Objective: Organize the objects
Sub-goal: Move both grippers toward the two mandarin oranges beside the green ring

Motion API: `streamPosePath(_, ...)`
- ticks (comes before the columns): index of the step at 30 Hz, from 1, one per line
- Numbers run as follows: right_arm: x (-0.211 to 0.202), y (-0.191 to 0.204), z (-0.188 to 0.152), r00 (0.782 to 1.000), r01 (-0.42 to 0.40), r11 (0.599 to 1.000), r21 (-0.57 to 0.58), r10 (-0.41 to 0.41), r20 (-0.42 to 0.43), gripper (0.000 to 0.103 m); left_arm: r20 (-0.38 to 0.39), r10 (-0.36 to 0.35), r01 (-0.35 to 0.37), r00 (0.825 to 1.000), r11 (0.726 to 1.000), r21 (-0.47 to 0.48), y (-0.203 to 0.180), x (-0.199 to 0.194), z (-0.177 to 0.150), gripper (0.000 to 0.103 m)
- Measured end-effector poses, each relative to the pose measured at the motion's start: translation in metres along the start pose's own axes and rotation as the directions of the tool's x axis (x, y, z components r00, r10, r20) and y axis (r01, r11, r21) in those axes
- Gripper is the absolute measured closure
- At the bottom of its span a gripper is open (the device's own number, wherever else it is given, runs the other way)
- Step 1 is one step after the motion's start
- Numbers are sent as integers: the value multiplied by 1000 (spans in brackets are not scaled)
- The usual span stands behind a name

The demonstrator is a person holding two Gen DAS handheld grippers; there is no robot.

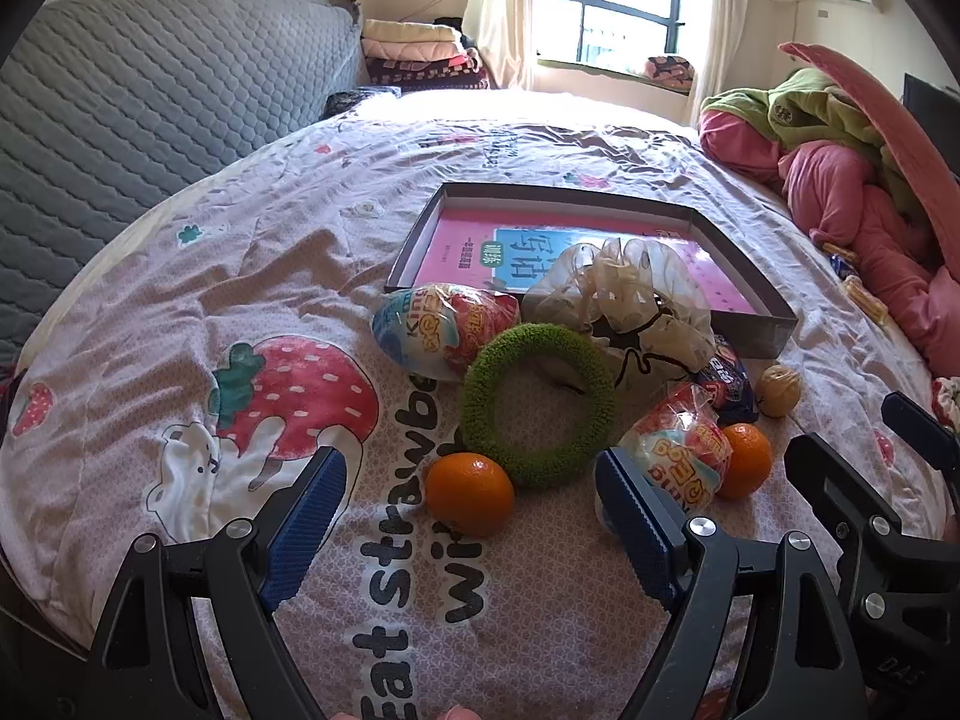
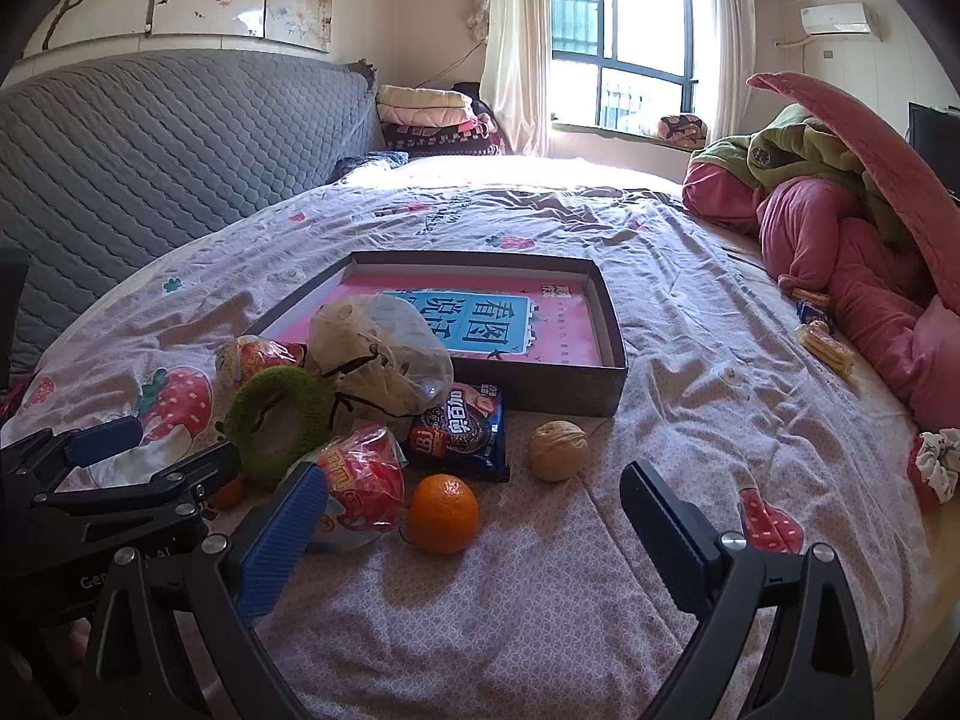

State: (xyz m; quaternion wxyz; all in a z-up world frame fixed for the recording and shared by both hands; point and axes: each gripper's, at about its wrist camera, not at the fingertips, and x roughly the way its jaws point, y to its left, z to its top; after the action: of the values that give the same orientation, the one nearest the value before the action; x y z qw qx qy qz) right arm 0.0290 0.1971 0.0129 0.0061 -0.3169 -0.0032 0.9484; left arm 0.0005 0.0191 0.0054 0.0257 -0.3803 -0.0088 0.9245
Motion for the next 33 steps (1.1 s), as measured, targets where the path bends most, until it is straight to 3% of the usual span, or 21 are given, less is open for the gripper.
streamPosePath(15,-6,1,4,999,16,1000,-4,-15,31,4,14,-14,14,1000,1000,-1,-1,-5,1,17)
streamPosePath(27,0,-5,-2,1000,-18,1000,-8,18,-13,4,-59,-82,81,995,996,-21,16,6,-2,17)
streamPosePath(33,8,-3,-11,997,-40,999,-32,37,-64,4,-71,-82,82,994,997,-9,24,10,-8,17)
